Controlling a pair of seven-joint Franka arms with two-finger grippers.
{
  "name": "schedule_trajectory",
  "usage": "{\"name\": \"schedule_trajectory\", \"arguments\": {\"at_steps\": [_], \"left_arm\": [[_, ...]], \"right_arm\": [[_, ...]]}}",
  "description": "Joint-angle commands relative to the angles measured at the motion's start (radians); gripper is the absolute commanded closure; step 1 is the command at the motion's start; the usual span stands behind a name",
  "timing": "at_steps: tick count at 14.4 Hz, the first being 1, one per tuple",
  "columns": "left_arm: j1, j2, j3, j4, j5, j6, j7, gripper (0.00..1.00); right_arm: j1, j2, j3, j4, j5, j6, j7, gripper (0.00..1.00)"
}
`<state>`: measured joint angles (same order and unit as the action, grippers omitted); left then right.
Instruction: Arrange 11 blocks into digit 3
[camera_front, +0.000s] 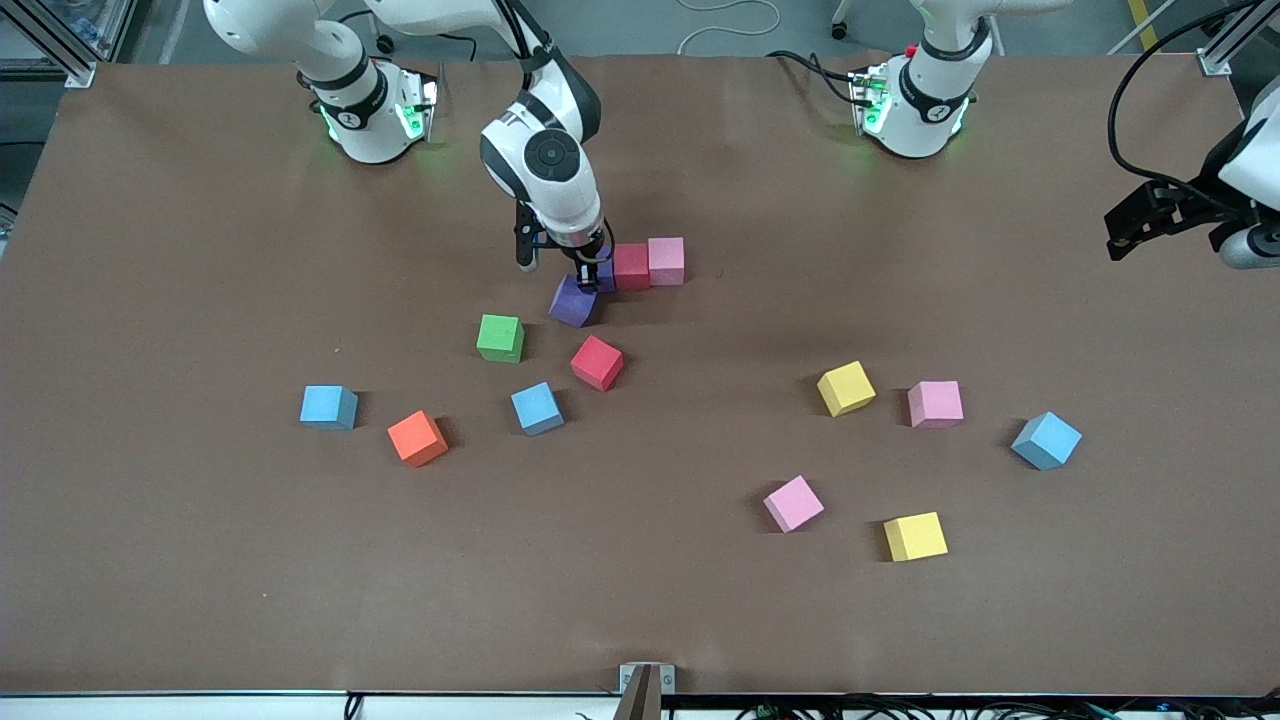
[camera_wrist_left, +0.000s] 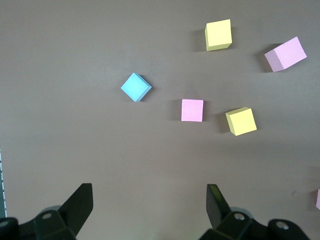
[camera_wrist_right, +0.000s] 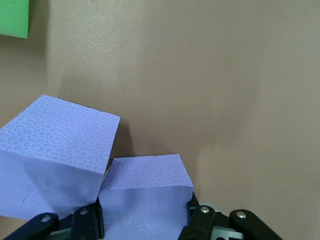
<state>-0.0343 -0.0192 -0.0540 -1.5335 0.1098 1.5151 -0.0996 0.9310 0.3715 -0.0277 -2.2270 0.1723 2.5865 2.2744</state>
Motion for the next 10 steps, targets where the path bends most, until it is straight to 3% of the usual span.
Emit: {"name": "schedule_trajectory", "arguments": {"at_steps": [1, 3, 4, 5, 10], "left_arm": [[-0.001, -0.019, 0.006, -0.019, -0.015, 0.0, 0.02, 0.0], [-0.003, -0.018, 0.006, -0.017, -0.015, 0.0, 0.018, 0.0], [-0.003, -0.015, 0.006, -0.017, -0.015, 0.0, 0.018, 0.0], [-0.003, -0.01, 0.006, -0.017, -0.015, 0.0, 0.02, 0.0], [-0.003, -0.004, 0.006, -0.014, -0.015, 0.0, 0.02, 0.0]], "right_arm": [[-0.003, 0.056, -0.012, 0.007, 0.012, 0.02, 0.01, 0.76], [-0.001, 0.056, -0.012, 0.009, 0.01, 0.021, 0.008, 0.36], [-0.001, 0.056, -0.012, 0.009, 0.01, 0.021, 0.008, 0.04], [0.0, 0.056, -0.012, 0.009, 0.01, 0.021, 0.007, 0.0], [0.005, 0.056, -0.012, 0.007, 0.004, 0.017, 0.001, 0.0]]}}
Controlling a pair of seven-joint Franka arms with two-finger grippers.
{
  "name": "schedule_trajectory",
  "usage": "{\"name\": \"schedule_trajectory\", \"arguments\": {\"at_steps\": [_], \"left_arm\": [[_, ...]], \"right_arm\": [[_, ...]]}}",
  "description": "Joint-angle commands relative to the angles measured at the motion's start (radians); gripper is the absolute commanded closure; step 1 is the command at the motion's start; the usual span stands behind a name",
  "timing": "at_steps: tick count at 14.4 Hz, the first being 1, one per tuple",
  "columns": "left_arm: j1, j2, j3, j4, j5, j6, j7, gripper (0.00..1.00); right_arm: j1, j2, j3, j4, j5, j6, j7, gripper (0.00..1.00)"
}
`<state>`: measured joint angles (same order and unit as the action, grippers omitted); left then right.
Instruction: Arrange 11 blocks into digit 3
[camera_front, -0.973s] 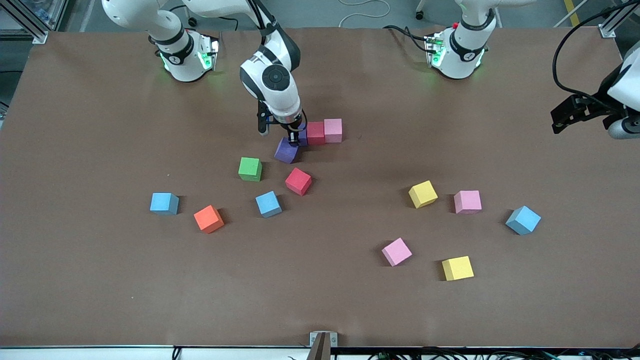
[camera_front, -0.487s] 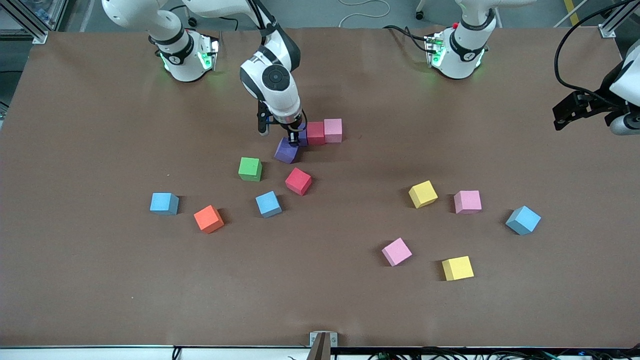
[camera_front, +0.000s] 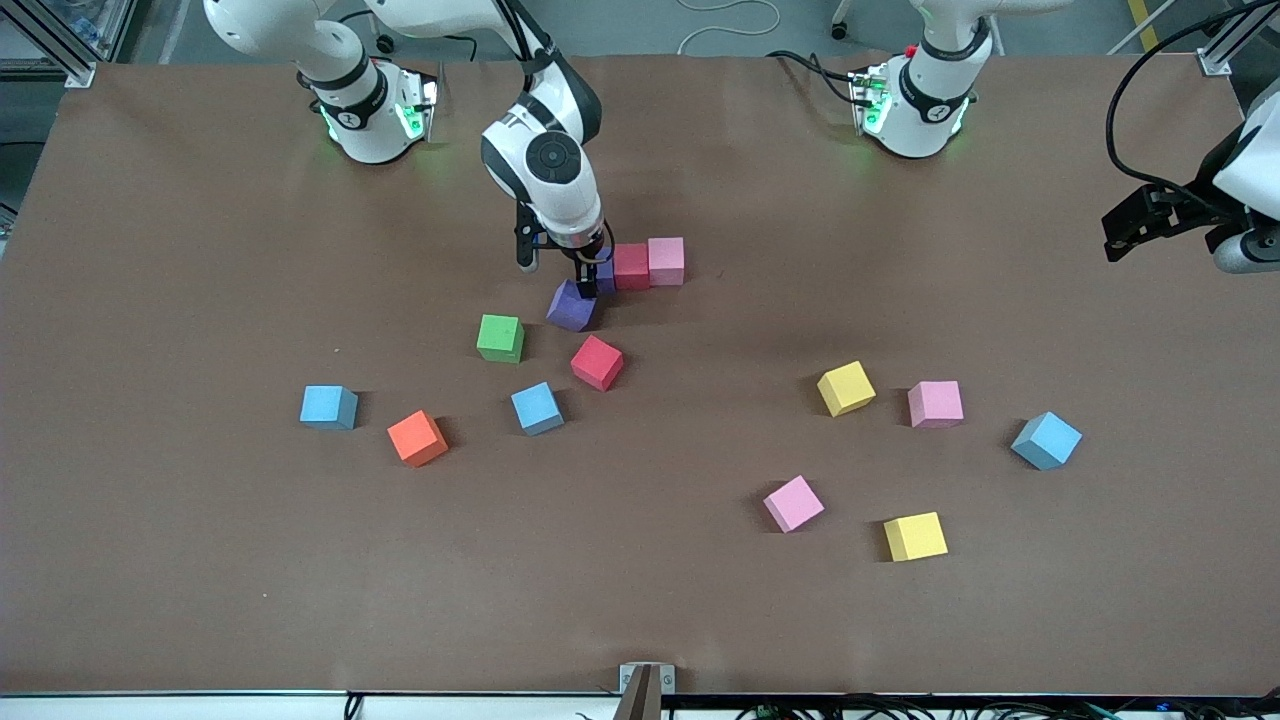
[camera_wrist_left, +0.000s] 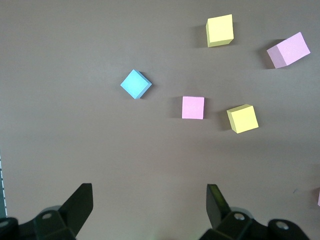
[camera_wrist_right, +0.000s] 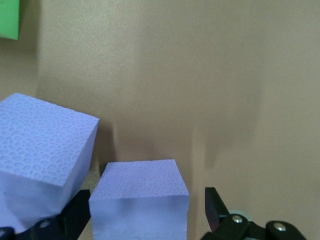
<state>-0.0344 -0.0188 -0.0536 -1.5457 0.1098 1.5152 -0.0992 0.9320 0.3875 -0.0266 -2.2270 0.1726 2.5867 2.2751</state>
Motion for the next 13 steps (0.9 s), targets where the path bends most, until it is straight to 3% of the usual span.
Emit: {"name": "schedule_trajectory", "arguments": {"at_steps": [1, 13], "left_arm": [[-0.002, -0.003, 0.006, 0.001, -0.015, 0.0, 0.019, 0.0], [-0.001, 0.01, 0.005, 0.021, -0.041, 0.002, 0.007, 0.0]], "right_arm": [[0.004, 0.039, -0.013, 0.007, 0.002, 0.015, 0.0, 0.0], [-0.001, -0.007, -0.018, 0.0, -0.001, -0.071, -0.006, 0.0]]}}
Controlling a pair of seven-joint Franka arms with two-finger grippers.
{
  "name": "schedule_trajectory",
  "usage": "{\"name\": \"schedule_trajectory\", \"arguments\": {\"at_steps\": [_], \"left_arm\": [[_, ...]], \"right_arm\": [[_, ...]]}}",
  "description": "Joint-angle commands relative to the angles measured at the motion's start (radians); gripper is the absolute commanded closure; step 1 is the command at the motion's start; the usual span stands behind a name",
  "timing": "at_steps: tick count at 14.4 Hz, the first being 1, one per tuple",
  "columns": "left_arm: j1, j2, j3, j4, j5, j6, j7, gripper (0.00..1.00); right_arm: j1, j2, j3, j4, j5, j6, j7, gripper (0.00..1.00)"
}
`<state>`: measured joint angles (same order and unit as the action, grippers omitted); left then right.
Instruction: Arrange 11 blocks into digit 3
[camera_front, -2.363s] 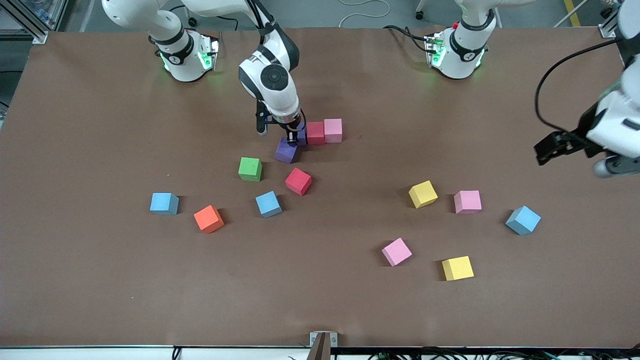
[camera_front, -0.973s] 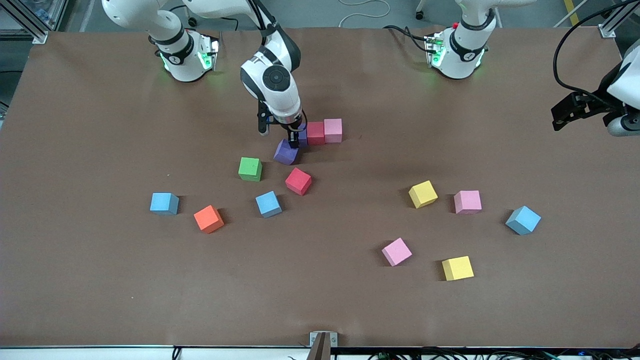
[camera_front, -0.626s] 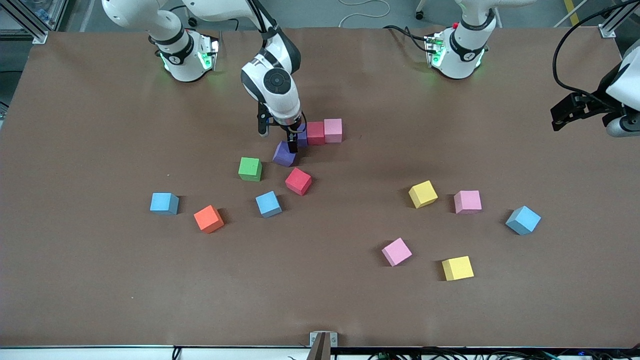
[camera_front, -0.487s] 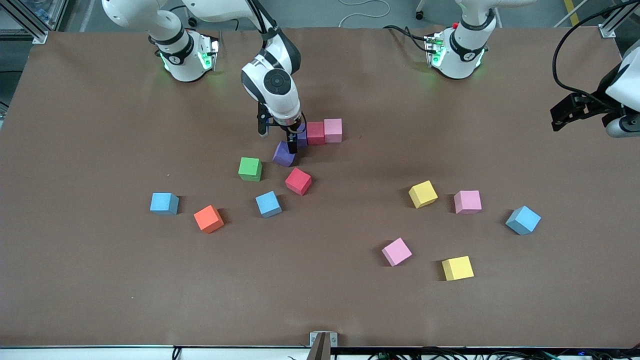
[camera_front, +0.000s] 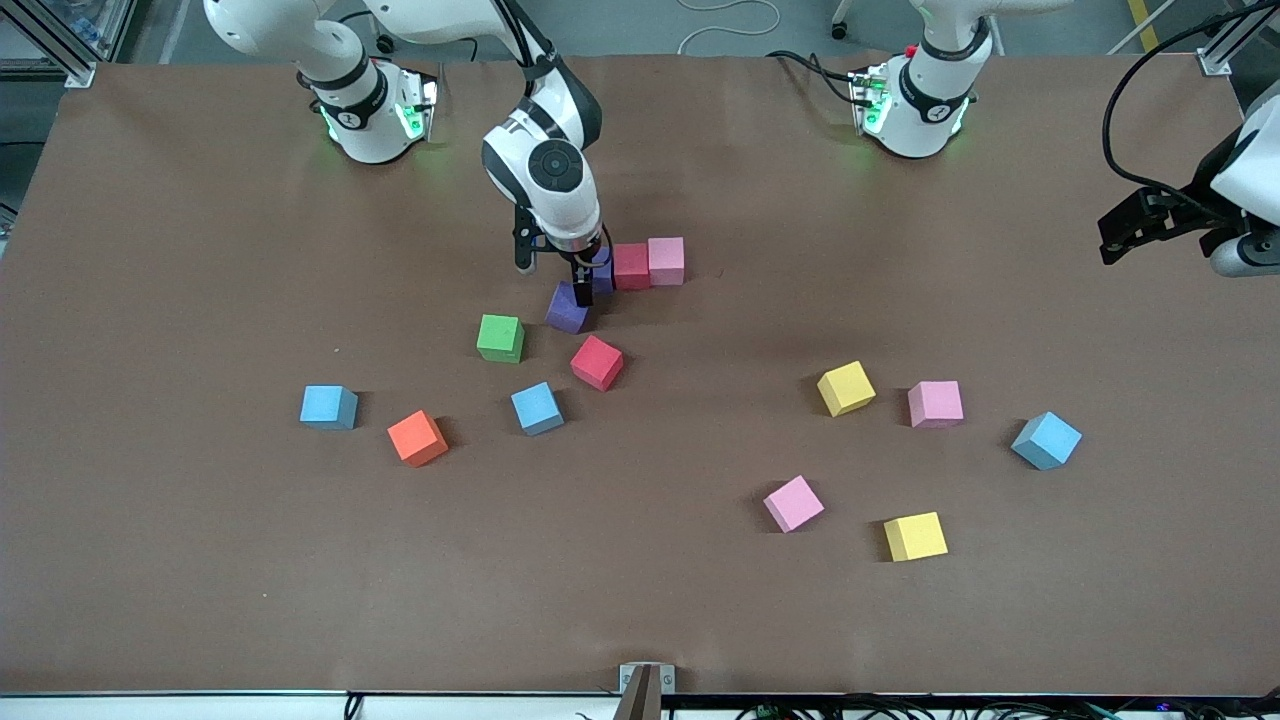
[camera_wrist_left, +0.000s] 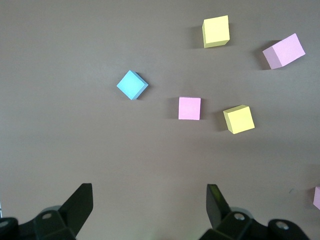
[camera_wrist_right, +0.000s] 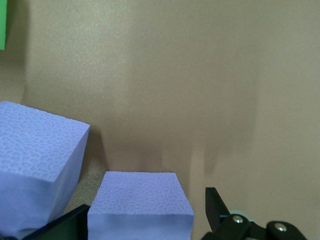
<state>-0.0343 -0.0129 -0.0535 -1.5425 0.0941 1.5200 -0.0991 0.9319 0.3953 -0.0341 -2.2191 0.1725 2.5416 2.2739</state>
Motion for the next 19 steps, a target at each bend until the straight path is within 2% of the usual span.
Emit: {"name": "schedule_trajectory", "arguments": {"at_steps": [1, 6, 9, 12, 14, 17, 19], "left_arm": [[-0.001, 0.004, 0.006, 0.018, -0.062, -0.003, -0.007, 0.0], [-0.013, -0.002, -0.003, 0.01, -0.082, -0.004, -0.128, 0.0], [-0.013, -0.005, -0.049, 0.008, -0.08, -0.003, -0.227, 0.0], [-0.012, 0.005, -0.054, 0.019, -0.079, -0.003, -0.214, 0.0], [-0.016, 0.005, -0.054, 0.018, -0.076, -0.004, -0.22, 0.0], [-0.007, 0.002, -0.054, 0.027, -0.073, -0.004, -0.22, 0.0], [-0.003, 0.004, -0.051, 0.039, -0.07, -0.004, -0.22, 0.0]], "right_arm": [[-0.004, -0.03, -0.012, -0.007, -0.002, -0.037, -0.005, 0.0], [-0.037, -0.099, -0.016, -0.008, -0.002, -0.102, -0.039, 0.0], [-0.071, -0.153, -0.015, -0.005, -0.002, -0.142, -0.063, 0.0], [-0.116, -0.191, -0.015, 0.007, -0.002, -0.19, -0.151, 0.0], [-0.142, -0.191, -0.015, 0.038, -0.002, -0.211, -0.239, 0.0], [-0.15, -0.176, -0.015, 0.073, -0.005, -0.205, -0.573, 0.0], [-0.15, -0.129, -0.015, 0.088, -0.01, -0.179, -0.712, 0.0]]}}
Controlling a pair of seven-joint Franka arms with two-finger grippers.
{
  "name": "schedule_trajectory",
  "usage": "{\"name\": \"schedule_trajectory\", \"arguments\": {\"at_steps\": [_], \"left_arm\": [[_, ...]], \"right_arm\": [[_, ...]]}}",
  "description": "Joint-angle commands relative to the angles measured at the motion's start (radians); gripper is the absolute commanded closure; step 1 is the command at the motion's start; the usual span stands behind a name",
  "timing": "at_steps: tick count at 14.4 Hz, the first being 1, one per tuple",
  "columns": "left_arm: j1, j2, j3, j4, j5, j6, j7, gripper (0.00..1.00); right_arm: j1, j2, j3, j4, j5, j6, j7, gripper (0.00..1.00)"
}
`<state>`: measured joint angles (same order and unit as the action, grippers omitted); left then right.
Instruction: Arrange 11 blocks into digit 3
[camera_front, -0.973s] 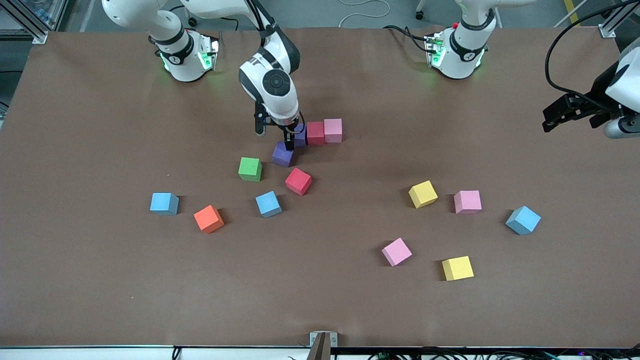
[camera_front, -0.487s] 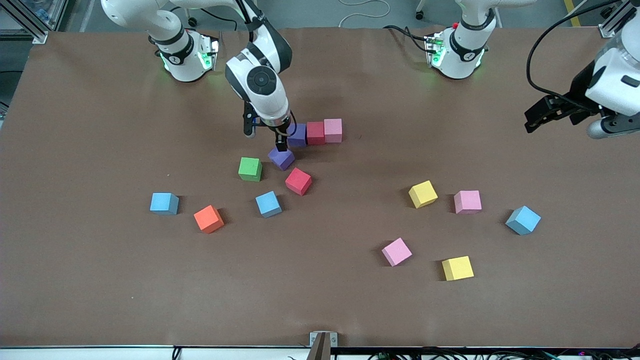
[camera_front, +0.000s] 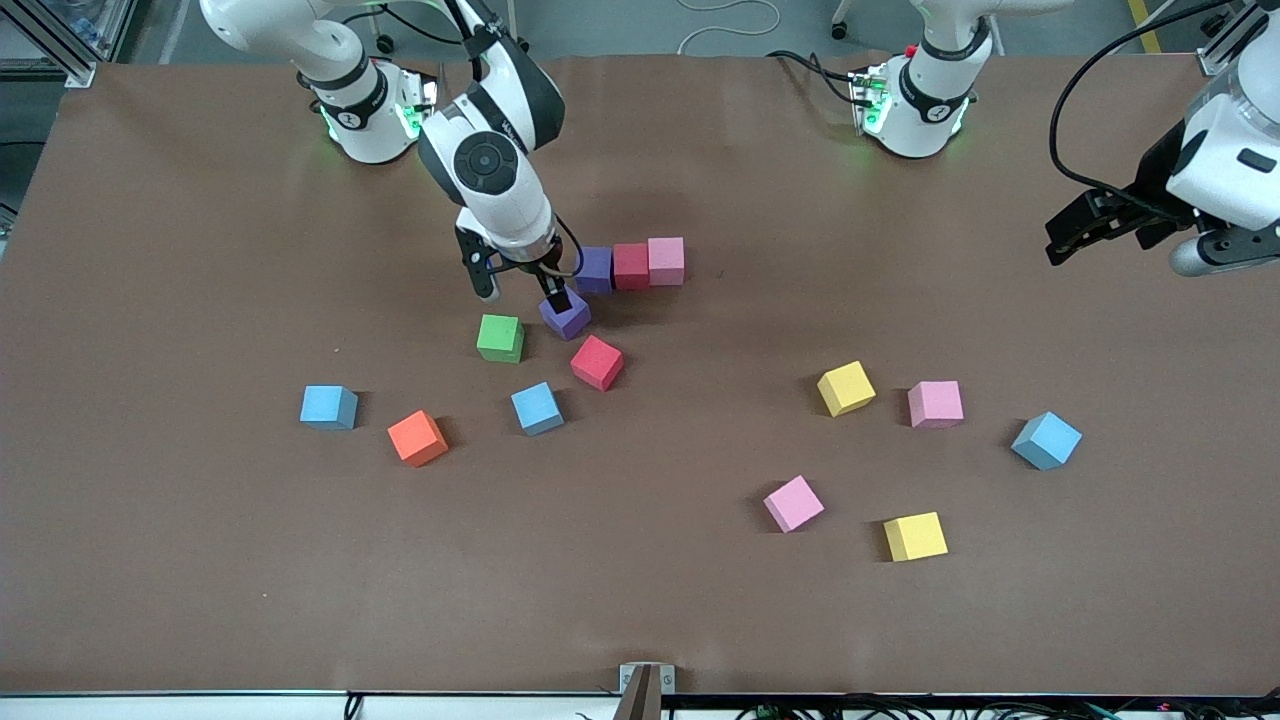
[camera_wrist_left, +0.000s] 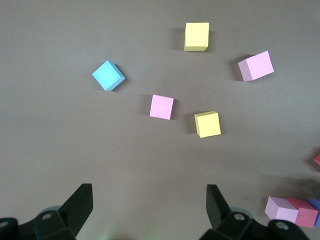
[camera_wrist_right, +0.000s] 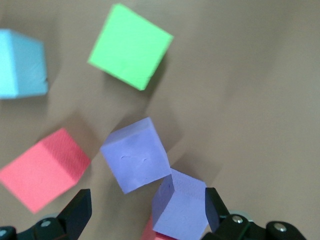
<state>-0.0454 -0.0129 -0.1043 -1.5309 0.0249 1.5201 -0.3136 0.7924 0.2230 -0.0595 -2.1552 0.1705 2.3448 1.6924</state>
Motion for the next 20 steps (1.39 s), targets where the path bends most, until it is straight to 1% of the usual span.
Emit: {"name": "schedule_trajectory", "arguments": {"at_steps": [1, 3, 6, 9, 10, 11, 13, 14, 15, 17, 20], "left_arm": [[0.012, 0.007, 0.001, 0.026, 0.001, -0.005, -0.004, 0.0], [0.015, 0.034, 0.011, 0.026, 0.006, -0.005, -0.005, 0.0], [0.022, 0.047, 0.011, 0.028, 0.027, -0.005, -0.001, 0.0], [0.024, 0.053, 0.012, 0.028, 0.027, -0.003, -0.001, 0.0], [0.024, 0.054, 0.012, 0.028, 0.027, -0.003, -0.002, 0.0], [0.024, 0.054, 0.012, 0.031, 0.027, -0.003, -0.007, 0.0], [0.022, 0.054, 0.012, 0.041, 0.027, -0.005, -0.015, 0.0], [0.022, 0.056, 0.011, 0.04, 0.027, -0.003, -0.015, 0.0], [0.022, 0.062, 0.011, 0.041, 0.024, -0.003, -0.015, 0.0], [0.022, 0.073, 0.011, 0.043, 0.024, 0.0, -0.015, 0.0], [0.022, 0.07, 0.011, 0.043, 0.026, 0.002, -0.006, 0.0]], "right_arm": [[-0.01, 0.067, 0.01, 0.024, -0.019, 0.049, -0.205, 0.0], [-0.009, 0.11, 0.01, 0.023, -0.023, 0.106, -0.307, 0.0], [-0.002, 0.157, 0.01, 0.015, -0.038, 0.168, -0.315, 0.0], [-0.002, 0.177, 0.01, 0.006, -0.066, 0.194, -0.316, 0.0], [-0.002, 0.18, 0.01, 0.005, -0.068, 0.197, -0.315, 0.02], [-0.002, 0.182, 0.01, 0.005, -0.068, 0.2, -0.315, 0.12], [-0.002, 0.185, 0.01, 0.006, -0.069, 0.203, -0.327, 0.65], [-0.001, 0.188, 0.012, 0.011, -0.083, 0.203, -0.377, 0.89], [-0.001, 0.188, 0.012, 0.014, -0.083, 0.203, -0.428, 0.98], [0.001, 0.188, 0.012, 0.029, -0.091, 0.203, -0.52, 1.0], [0.007, 0.194, 0.013, 0.054, -0.092, 0.199, -0.745, 1.0]]}}
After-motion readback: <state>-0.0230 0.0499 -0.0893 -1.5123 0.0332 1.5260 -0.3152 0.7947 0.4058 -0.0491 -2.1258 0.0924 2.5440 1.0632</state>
